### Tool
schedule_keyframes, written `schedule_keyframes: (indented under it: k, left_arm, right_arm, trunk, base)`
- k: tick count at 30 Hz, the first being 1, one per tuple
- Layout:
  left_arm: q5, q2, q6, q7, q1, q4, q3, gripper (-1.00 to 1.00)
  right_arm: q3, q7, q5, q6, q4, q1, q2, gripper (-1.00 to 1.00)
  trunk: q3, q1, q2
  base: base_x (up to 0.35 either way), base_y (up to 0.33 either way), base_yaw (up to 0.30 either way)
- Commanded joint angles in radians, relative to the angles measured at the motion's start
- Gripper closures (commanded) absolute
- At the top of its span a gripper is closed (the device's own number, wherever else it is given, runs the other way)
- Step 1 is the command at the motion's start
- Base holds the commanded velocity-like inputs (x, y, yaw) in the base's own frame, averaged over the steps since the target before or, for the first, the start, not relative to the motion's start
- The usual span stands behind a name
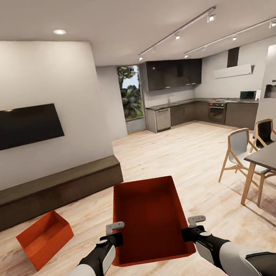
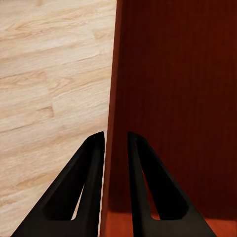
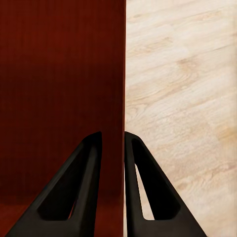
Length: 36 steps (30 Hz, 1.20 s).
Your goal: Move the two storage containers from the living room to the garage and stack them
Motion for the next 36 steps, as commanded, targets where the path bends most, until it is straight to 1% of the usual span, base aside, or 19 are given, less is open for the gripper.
schedule_keyframes:
  k: [1, 22, 36]
  left_arm:
    - [-0.017, 0.008, 0.003, 0.013, -0.001, -0.011, 0.02, 1.0]
    - [-0.017, 0.008, 0.003, 0.013, -0.001, -0.011, 0.02, 1.0]
    - [-0.017, 0.008, 0.003, 0.013, -0.001, -0.011, 0.02, 1.0]
  right_arm:
    - [0.0, -0.014, -0.012, -0.005, 0.006, 0.0, -0.001, 1.0]
    - [0.0, -0.014, -0.012, -0.004, 0.006, 0.0, -0.001, 1.0]
    - [0.0, -0.014, -0.012, -0.005, 0.006, 0.0, -0.001, 1.0]
  trunk:
    - [0.0, 0.0, -0.001]
    - [0.0, 0.0, -0.001]
    - [0.0, 0.0, -0.001]
  base:
    - [0.0, 0.0, -0.012]
    - [0.0, 0.0, -0.009]
    - [0.0, 0.0, -0.259]
